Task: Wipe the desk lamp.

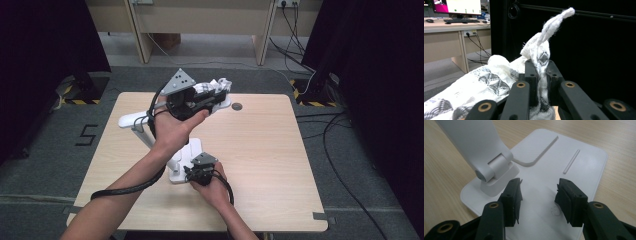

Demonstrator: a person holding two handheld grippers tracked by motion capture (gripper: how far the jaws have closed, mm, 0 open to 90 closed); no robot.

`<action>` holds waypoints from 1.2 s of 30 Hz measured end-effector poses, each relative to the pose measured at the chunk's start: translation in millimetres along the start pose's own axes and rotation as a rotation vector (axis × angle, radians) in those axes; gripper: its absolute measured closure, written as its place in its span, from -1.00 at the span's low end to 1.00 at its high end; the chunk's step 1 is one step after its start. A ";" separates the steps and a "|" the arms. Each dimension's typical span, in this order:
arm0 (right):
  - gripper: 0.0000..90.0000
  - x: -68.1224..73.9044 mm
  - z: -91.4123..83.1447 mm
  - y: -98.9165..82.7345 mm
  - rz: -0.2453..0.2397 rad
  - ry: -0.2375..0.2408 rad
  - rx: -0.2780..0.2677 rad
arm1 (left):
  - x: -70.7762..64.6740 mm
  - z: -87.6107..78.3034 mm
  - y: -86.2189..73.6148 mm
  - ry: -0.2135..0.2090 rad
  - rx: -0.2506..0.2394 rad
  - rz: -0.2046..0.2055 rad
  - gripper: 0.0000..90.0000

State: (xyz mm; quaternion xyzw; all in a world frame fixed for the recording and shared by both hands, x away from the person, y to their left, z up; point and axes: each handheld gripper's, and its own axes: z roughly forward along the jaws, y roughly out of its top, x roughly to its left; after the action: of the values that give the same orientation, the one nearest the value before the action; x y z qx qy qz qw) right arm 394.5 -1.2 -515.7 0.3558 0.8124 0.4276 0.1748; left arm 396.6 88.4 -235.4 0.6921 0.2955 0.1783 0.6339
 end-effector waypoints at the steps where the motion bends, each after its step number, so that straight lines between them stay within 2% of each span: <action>1: 0.20 -0.1 0.0 0.0 0.000 0.000 0.000 | -0.4 0.8 0.4 -0.001 0.001 0.000 0.83; 11: 0.20 -0.2 -0.1 0.0 0.000 0.001 0.002 | -7.3 15.1 4.9 -0.018 0.023 0.006 0.83; 24: 0.20 -0.1 -0.1 0.0 0.001 0.001 0.001 | -18.5 28.1 5.2 -0.032 0.025 0.023 0.83; 36: 0.20 -0.2 -0.1 0.0 -0.002 0.001 0.000 | -29.3 36.5 -1.2 -0.027 0.021 0.089 0.83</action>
State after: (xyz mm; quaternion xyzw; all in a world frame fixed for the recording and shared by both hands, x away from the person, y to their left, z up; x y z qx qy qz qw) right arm 394.6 -1.4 -515.8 0.3548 0.8129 0.4276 0.1748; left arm 396.8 41.6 -237.7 0.7136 0.2578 0.1940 0.6219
